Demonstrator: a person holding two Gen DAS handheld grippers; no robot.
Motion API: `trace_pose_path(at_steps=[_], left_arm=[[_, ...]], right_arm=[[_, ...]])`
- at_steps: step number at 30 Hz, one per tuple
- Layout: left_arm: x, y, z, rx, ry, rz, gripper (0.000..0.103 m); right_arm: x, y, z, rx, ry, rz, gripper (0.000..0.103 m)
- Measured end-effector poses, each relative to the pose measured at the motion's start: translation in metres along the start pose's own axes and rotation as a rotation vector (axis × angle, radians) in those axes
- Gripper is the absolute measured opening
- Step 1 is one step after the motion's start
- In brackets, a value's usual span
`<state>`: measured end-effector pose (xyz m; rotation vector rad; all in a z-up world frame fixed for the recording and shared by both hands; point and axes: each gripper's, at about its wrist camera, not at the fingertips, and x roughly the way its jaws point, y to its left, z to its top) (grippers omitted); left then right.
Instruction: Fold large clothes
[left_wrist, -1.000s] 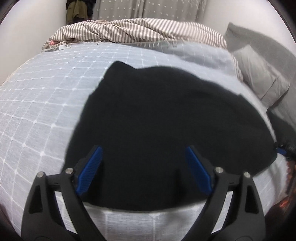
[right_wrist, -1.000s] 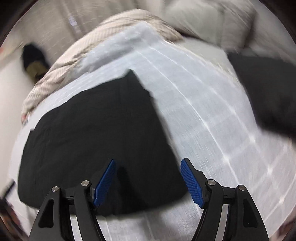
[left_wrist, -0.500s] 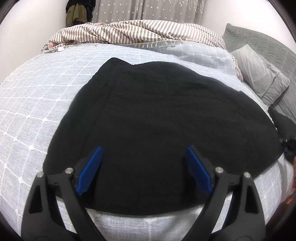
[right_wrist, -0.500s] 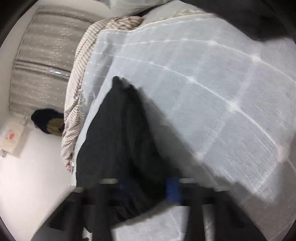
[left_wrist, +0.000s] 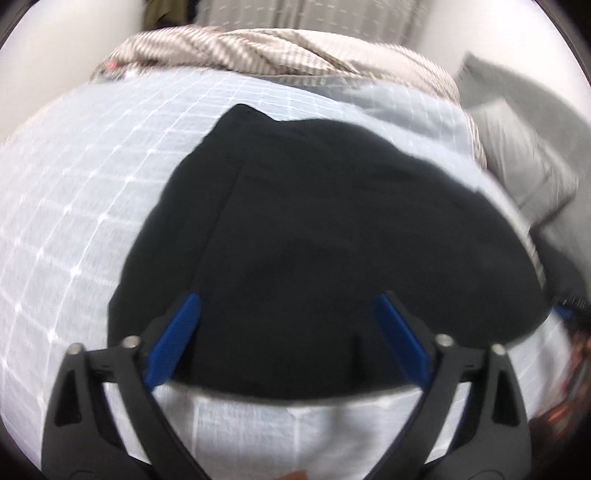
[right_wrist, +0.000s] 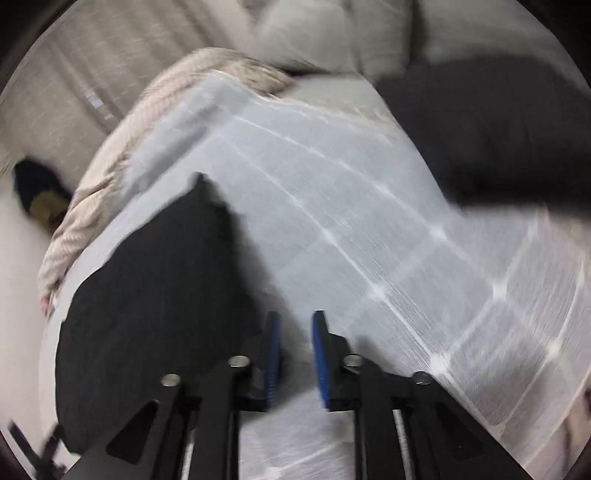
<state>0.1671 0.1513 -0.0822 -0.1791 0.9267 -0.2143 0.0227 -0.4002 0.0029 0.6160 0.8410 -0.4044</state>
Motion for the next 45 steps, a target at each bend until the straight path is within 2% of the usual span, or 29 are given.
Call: trace_pose_path(at_steps=[1, 2, 3, 5, 8, 10, 14, 18, 22, 26, 28, 30, 31, 33, 36, 39, 42, 45], left_arm=[[-0.004, 0.003, 0.001, -0.03, 0.002, -0.001, 0.102], [-0.009, 0.007, 0.001, -0.067, 0.01, -0.005, 0.102], [-0.013, 0.01, 0.001, -0.096, 0.024, -0.007, 0.102], [-0.019, 0.016, -0.001, -0.161, 0.045, -0.013, 0.102], [-0.024, 0.023, -0.005, -0.252, 0.071, -0.03, 0.102], [-0.024, 0.028, -0.012, -0.316, 0.082, -0.038, 0.102], [-0.011, 0.03, -0.026, -0.394, 0.106, -0.043, 0.102], [0.017, 0.036, -0.036, -0.508, 0.156, -0.089, 0.102], [0.038, 0.034, -0.038, -0.615, 0.111, -0.152, 0.101], [0.043, 0.034, -0.037, -0.718, 0.005, -0.146, 0.1], [0.043, 0.036, -0.037, -0.764, -0.043, -0.148, 0.095], [0.045, 0.042, -0.039, -0.828, -0.087, -0.146, 0.076], [0.047, 0.046, -0.04, -0.86, -0.097, -0.15, 0.069], [0.051, 0.056, -0.043, -0.914, -0.106, -0.171, 0.045], [0.049, 0.065, -0.043, -0.978, -0.123, -0.247, 0.025], [0.024, 0.06, -0.03, -0.934, -0.2, -0.26, 0.021], [-0.015, 0.053, -0.007, -0.809, -0.294, -0.204, 0.021], [-0.044, 0.064, -0.001, -0.727, -0.351, -0.121, 0.021]], right_arm=[[-0.006, 0.007, 0.001, -0.025, -0.014, 0.003, 0.045], [-0.011, 0.022, 0.005, -0.057, -0.033, 0.012, 0.068], [-0.018, 0.037, 0.006, -0.08, -0.057, 0.026, 0.08], [-0.025, 0.066, 0.007, -0.123, -0.094, 0.052, 0.081], [-0.02, 0.106, 0.008, -0.184, -0.077, 0.079, 0.081], [-0.026, 0.116, -0.005, -0.218, -0.071, 0.078, 0.081], [-0.005, 0.137, -0.029, -0.252, -0.082, 0.08, 0.081], [0.028, 0.151, -0.048, -0.349, 0.011, 0.048, 0.081], [0.034, 0.163, -0.058, -0.425, 0.026, 0.03, 0.081], [0.036, 0.166, -0.063, -0.444, 0.032, 0.045, 0.081], [0.039, 0.166, -0.066, -0.436, 0.047, 0.054, 0.081], [0.04, 0.168, -0.068, -0.433, 0.06, 0.06, 0.081], [0.042, 0.168, -0.069, -0.435, 0.061, 0.059, 0.081], [0.043, 0.171, -0.07, -0.439, 0.058, 0.053, 0.081], [0.043, 0.173, -0.072, -0.438, 0.054, 0.057, 0.081], [0.043, 0.173, -0.073, -0.434, 0.058, 0.076, 0.081], [0.043, 0.173, -0.075, -0.422, 0.076, 0.145, 0.081], [0.043, 0.177, -0.078, -0.419, 0.096, 0.21, 0.081]])
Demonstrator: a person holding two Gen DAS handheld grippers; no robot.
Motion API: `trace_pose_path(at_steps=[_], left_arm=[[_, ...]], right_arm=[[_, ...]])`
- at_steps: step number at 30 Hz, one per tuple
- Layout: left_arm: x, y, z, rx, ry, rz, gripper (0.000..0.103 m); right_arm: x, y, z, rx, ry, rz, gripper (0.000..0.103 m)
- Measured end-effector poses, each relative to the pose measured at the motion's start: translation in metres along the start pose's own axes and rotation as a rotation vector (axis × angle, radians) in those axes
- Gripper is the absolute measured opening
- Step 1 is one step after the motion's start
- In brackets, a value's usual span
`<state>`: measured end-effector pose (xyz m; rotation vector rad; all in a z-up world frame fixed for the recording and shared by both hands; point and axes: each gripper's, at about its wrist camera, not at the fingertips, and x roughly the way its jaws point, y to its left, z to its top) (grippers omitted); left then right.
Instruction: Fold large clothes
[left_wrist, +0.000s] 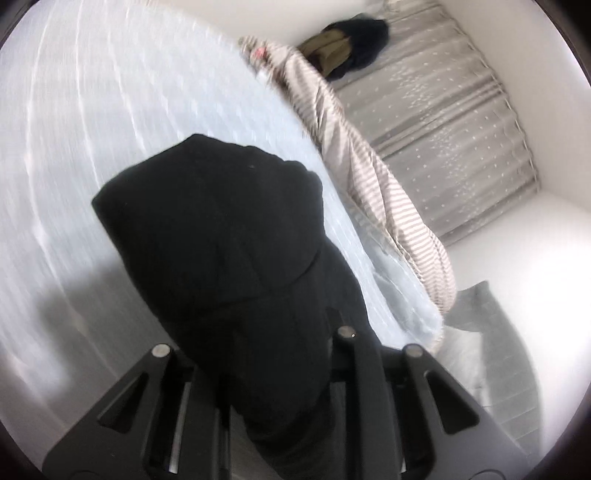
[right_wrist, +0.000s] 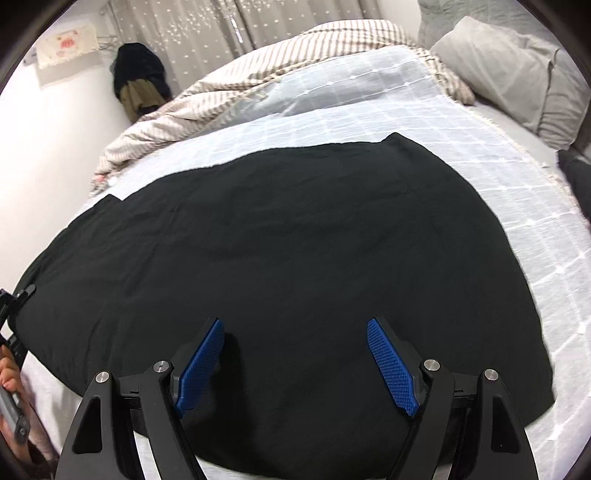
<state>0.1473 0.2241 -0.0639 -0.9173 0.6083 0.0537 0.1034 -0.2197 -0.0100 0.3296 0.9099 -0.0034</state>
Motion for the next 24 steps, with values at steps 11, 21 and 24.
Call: trace_pose_path(at_steps=[11, 21, 24], left_arm=[[-0.046, -0.078, -0.014, 0.413, -0.145, -0.034, 0.021], [-0.033, -0.186, -0.1, 0.726, -0.03, -0.261, 0.023], [-0.016, -0.202, -0.137, 0.832, 0.063, -0.301, 0.025]], right_arm=[[0.006, 0.048, -0.01, -0.133, 0.033, 0.116, 0.081], [-0.004, -0.002, 0.007, 0.082, 0.008, 0.161, 0.081], [-0.01, -0.02, 0.013, 0.146, -0.009, 0.177, 0.081]])
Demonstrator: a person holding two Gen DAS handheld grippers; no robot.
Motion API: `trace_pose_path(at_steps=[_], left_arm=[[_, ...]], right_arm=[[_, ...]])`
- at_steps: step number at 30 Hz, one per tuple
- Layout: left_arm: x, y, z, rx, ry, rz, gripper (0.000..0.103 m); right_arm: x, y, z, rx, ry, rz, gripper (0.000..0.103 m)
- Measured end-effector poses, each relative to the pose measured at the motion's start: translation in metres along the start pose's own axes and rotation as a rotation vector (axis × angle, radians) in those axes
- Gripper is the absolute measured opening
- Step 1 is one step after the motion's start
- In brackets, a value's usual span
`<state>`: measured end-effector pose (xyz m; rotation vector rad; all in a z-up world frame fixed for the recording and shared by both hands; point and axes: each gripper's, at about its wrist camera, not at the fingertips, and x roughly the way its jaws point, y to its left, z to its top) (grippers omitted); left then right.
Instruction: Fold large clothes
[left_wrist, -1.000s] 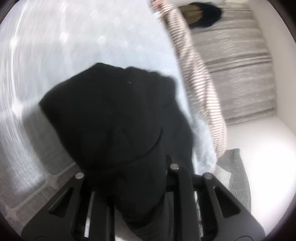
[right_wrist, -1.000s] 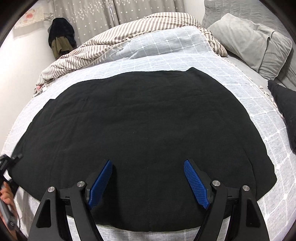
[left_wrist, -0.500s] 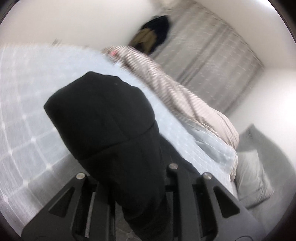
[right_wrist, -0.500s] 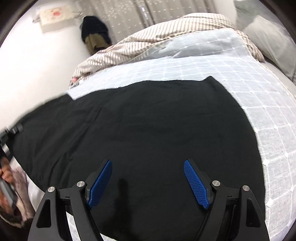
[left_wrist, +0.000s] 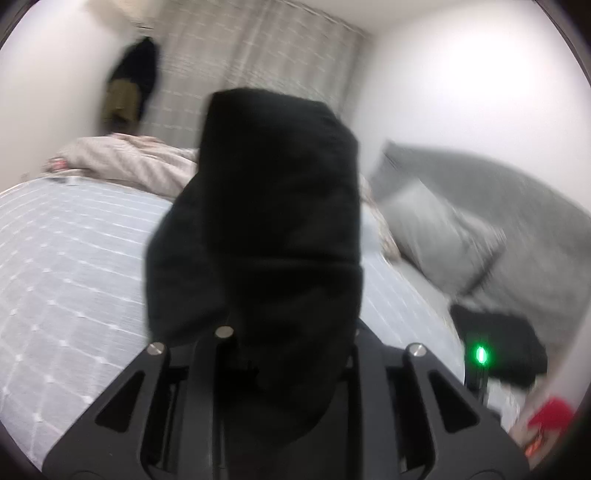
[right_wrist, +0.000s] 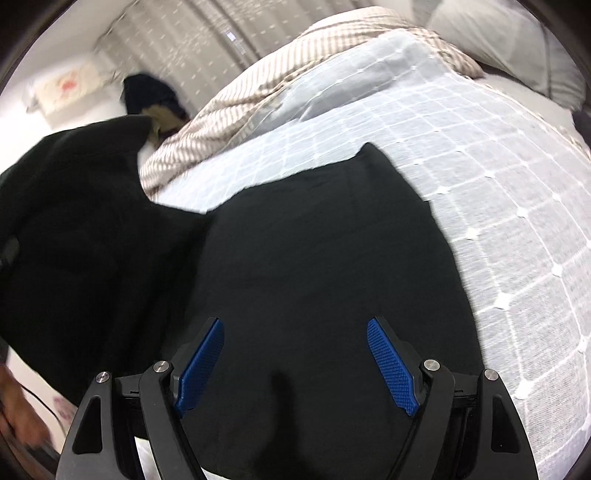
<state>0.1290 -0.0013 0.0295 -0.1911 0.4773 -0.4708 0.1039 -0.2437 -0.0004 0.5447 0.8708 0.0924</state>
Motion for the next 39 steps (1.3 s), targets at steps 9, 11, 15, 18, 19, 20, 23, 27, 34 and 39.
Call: trace_pose_path(at_steps=[9, 11, 15, 18, 19, 20, 23, 27, 34, 39], left_arm=[[0.076, -0.046, -0.098, 0.237, 0.443, -0.177, 0.038], [0.072, -0.046, -0.113, 0.312, 0.427, -0.172, 0.041], [0.057, -0.038, -0.099, 0.289, 0.462, -0.289, 0.068], [0.046, -0.034, -0.08, 0.226, 0.49, -0.412, 0.079], [0.035, -0.029, -0.068, 0.207, 0.477, -0.448, 0.08], [0.03, -0.03, -0.061, 0.205, 0.463, -0.458, 0.083], [0.008, -0.016, -0.038, 0.221, 0.345, -0.432, 0.093], [0.01, 0.017, -0.023, 0.187, 0.26, -0.314, 0.095], [0.051, 0.077, -0.036, 0.001, 0.311, -0.125, 0.095], [0.066, 0.093, -0.053, -0.092, 0.389, -0.091, 0.098]], right_arm=[[-0.024, -0.046, 0.015, 0.187, -0.084, 0.011, 0.081], [-0.026, -0.055, 0.016, 0.221, -0.089, 0.019, 0.081], [-0.023, -0.064, 0.018, 0.276, -0.07, 0.082, 0.081], [-0.024, -0.065, 0.02, 0.3, -0.057, 0.171, 0.081], [-0.023, -0.064, 0.021, 0.307, -0.05, 0.221, 0.081], [-0.024, -0.064, 0.024, 0.313, -0.043, 0.291, 0.081], [-0.024, -0.063, 0.032, 0.305, -0.03, 0.362, 0.081], [-0.002, -0.06, 0.042, 0.312, 0.073, 0.346, 0.081], [0.053, -0.036, 0.042, 0.231, 0.235, 0.244, 0.079], [0.066, -0.007, 0.046, 0.094, 0.219, 0.223, 0.022]])
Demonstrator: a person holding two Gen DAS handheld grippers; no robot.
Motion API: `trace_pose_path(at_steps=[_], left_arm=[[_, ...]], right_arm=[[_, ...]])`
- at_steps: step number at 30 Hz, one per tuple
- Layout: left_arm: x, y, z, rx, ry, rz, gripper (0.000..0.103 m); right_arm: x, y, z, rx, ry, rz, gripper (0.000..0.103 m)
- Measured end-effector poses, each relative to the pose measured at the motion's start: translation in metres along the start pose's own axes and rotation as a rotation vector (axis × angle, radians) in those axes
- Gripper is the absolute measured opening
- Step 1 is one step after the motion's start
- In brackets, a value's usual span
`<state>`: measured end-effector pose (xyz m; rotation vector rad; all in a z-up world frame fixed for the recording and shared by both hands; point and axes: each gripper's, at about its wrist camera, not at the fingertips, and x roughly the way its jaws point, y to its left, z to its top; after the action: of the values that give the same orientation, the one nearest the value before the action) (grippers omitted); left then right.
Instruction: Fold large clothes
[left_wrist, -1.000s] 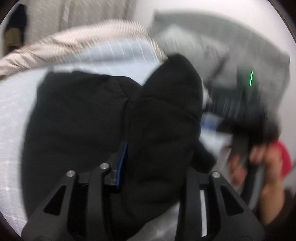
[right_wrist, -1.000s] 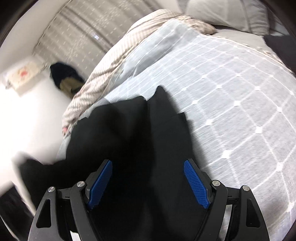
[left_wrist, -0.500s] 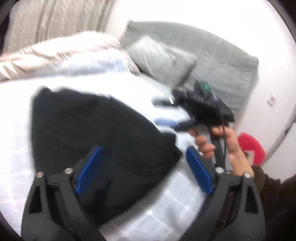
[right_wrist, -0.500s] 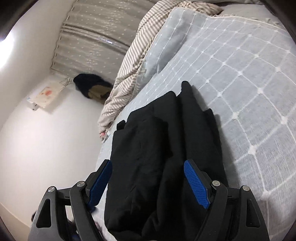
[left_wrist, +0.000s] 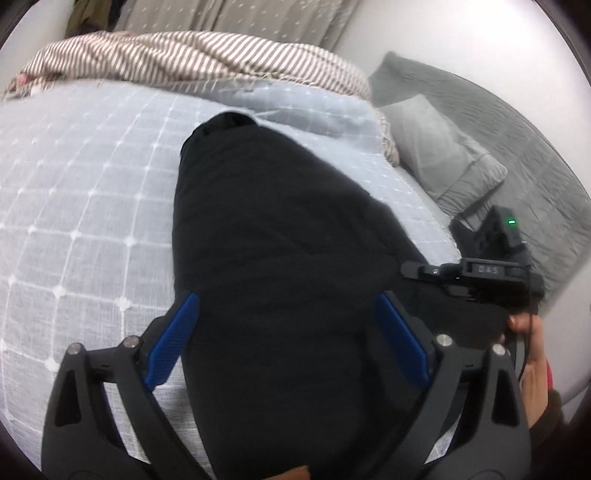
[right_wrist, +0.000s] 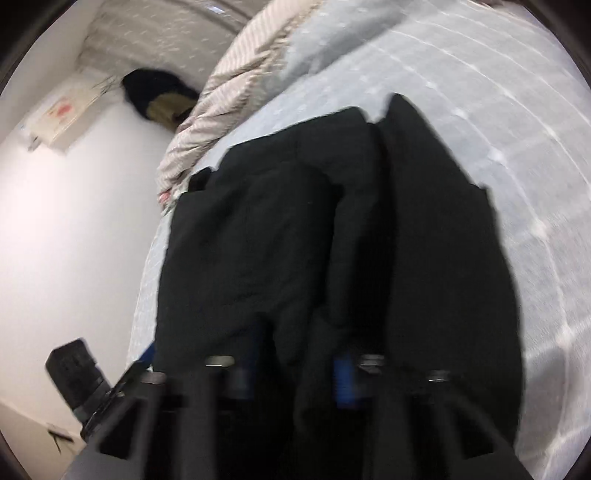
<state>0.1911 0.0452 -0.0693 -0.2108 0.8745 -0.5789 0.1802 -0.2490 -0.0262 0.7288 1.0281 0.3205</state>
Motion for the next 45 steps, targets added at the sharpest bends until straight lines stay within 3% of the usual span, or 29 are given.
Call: trace_pose_path(at_steps=[5, 8, 10, 11, 13, 22, 25, 31, 35, 37, 39, 43, 44, 45], left_arm=[[-0.002, 0.005, -0.001, -0.041, -0.013, -0.027, 0.099], [0.001, 0.006, -0.004, -0.052, -0.007, -0.041, 0.099], [0.006, 0.004, -0.007, -0.059, 0.014, -0.054, 0.099], [0.011, 0.002, -0.009, -0.058, 0.033, -0.054, 0.099], [0.019, -0.001, -0.011, -0.054, 0.052, -0.053, 0.099], [0.019, -0.004, -0.013, -0.061, 0.047, -0.048, 0.099], [0.017, -0.008, -0.012, -0.043, 0.037, -0.032, 0.099], [0.013, -0.018, -0.016, 0.0, 0.017, 0.0, 0.099], [0.01, -0.022, -0.018, 0.017, 0.006, 0.003, 0.099], [0.009, -0.023, -0.018, 0.022, 0.001, 0.01, 0.099], [0.009, -0.025, -0.019, 0.029, -0.006, 0.015, 0.099], [0.006, -0.022, -0.022, 0.013, -0.014, -0.013, 0.099], [0.009, -0.021, -0.022, 0.001, 0.003, -0.024, 0.099], [0.011, -0.02, -0.023, -0.005, 0.019, -0.027, 0.099]], right_arm=[[-0.032, 0.022, 0.0, -0.098, -0.126, -0.017, 0.015], [-0.058, 0.008, 0.005, -0.078, -0.209, -0.037, 0.015], [-0.062, -0.017, 0.007, -0.041, -0.197, -0.076, 0.016], [-0.059, -0.03, 0.004, -0.028, -0.161, -0.092, 0.018], [-0.053, -0.049, -0.003, 0.013, -0.1, -0.118, 0.035], [-0.118, -0.062, -0.035, 0.157, -0.151, 0.004, 0.065], [-0.121, -0.056, -0.058, 0.166, -0.101, 0.002, 0.07], [-0.115, -0.048, -0.08, 0.247, -0.059, 0.179, 0.08], [-0.097, -0.037, -0.073, 0.219, -0.059, 0.116, 0.076], [-0.08, -0.031, -0.07, 0.193, -0.029, 0.081, 0.047], [-0.08, -0.013, -0.069, 0.107, -0.051, 0.043, 0.039], [-0.113, 0.012, -0.089, -0.146, -0.236, 0.071, 0.037], [-0.11, 0.009, -0.095, -0.175, -0.225, 0.026, 0.037], [-0.094, -0.002, -0.101, -0.186, -0.143, -0.073, 0.038]])
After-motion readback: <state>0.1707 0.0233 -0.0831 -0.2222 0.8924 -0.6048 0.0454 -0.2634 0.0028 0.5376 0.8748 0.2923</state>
